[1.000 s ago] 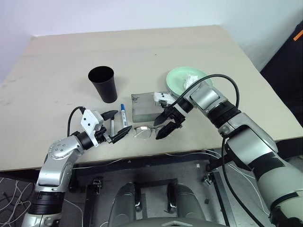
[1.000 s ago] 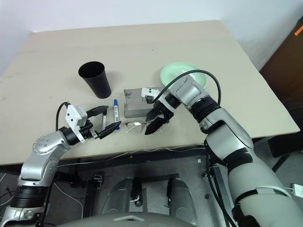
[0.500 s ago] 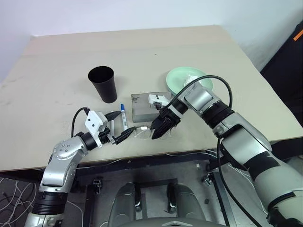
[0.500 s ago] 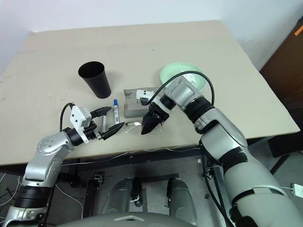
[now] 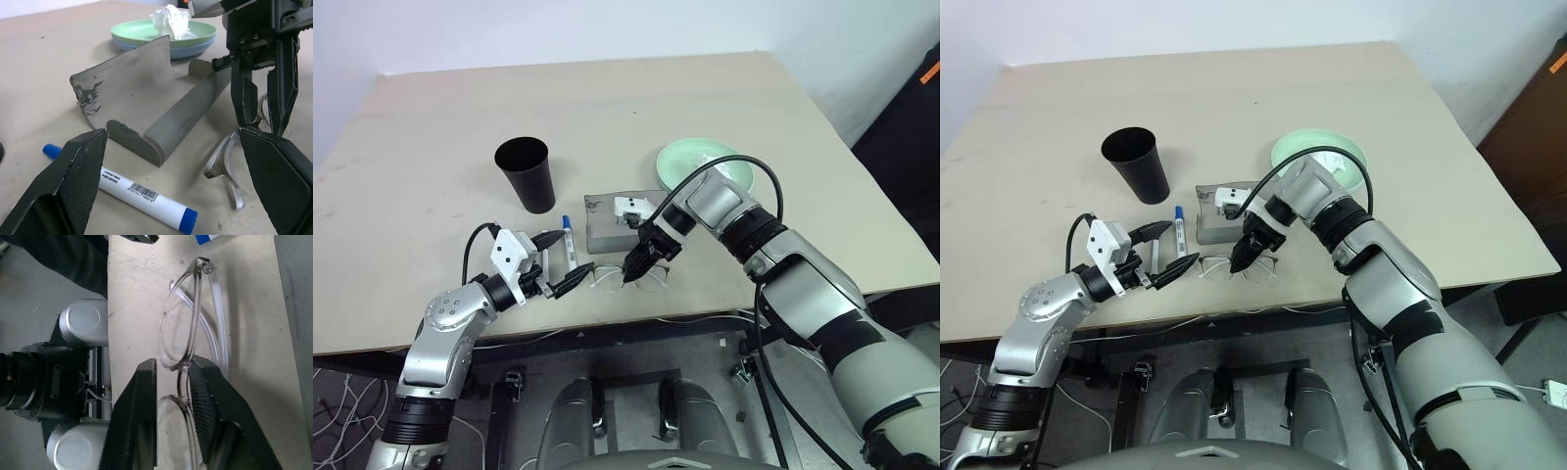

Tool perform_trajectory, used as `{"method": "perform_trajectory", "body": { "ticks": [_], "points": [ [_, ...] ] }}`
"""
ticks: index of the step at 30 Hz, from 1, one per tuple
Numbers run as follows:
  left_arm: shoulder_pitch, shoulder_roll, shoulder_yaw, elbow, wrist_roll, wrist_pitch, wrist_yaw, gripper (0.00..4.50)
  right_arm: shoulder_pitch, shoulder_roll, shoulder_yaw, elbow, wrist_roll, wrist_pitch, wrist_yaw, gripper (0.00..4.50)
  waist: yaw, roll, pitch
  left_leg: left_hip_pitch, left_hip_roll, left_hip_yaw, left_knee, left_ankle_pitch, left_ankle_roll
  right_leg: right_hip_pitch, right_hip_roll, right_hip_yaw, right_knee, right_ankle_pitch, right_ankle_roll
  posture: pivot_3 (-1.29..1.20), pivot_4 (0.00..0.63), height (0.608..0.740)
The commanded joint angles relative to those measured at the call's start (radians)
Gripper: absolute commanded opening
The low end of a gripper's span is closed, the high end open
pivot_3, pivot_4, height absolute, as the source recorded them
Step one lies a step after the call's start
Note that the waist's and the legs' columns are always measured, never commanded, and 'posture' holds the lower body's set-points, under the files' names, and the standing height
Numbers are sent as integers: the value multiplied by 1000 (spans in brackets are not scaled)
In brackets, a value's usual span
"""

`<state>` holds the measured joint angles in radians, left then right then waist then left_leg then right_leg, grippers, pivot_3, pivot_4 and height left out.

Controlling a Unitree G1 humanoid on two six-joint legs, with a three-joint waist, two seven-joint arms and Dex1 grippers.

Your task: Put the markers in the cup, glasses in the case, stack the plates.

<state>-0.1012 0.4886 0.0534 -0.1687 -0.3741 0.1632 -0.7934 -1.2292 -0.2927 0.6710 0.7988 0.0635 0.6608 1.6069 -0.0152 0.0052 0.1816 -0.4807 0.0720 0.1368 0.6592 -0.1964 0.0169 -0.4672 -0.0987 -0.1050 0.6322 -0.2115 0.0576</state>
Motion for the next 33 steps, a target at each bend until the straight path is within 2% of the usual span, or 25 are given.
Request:
{"method": "perform_trajectory", "body": {
  "ticks": [1, 6, 14, 18, 23, 29, 33],
  "points": [
    [7, -4, 4, -21, 3, -30, 0, 4500, -35, -7, -32, -19, 13, 3, 8, 12, -1, 0, 0, 0, 0, 0, 0, 0, 0, 0, 0, 0, 0, 0, 0, 0, 150, 701],
    [13, -9, 0, -30, 4, -29, 5, 4500, -36, -45, -32, -86, 50, 41, 8, 12, 1, 0, 0, 0, 0, 0, -1, 0, 0, -1, 0, 0, 0, 0, 0, 0, 150, 701],
    [6, -2, -1, -72, -6, 10, 17, 4500, -35, -167, -21, -277, 187, 129, 8, 12, 1, 0, 0, -1, 0, 0, -2, 0, 0, -1, -1, 0, -1, 0, 0, 0, 150, 701],
    [-1, 1, 5, -91, -11, 35, 24, 4500, -46, -228, -41, -332, 229, 108, 8, 12, 1, 0, 0, -1, 0, 0, -2, 0, 0, -1, 0, 0, -1, 0, 0, 0, 150, 701],
    [-2, 3, 10, -100, -13, 47, 29, 4500, -107, -233, -69, -239, 248, 3, 8, 12, -1, 0, 0, 0, 0, 0, -2, 0, 0, -1, 0, 0, -1, 0, 0, 0, 150, 701],
    [14, 10, 24, -99, -16, 38, 30, 4500, -173, -129, -160, 64, 119, -326, -28, 12, -1, 0, 0, 0, 0, 1, -3, 0, 0, 0, 1, 0, -1, 0, 0, 0, 150, 701],
    [39, 16, 33, -109, -13, 32, 36, 4500, -223, -53, -206, 266, 50, -430, -92, 12, -2, 0, 0, -1, -1, 2, -2, 0, 0, 2, 1, 0, -1, 0, 0, 0, 150, 701]
  ]
}}
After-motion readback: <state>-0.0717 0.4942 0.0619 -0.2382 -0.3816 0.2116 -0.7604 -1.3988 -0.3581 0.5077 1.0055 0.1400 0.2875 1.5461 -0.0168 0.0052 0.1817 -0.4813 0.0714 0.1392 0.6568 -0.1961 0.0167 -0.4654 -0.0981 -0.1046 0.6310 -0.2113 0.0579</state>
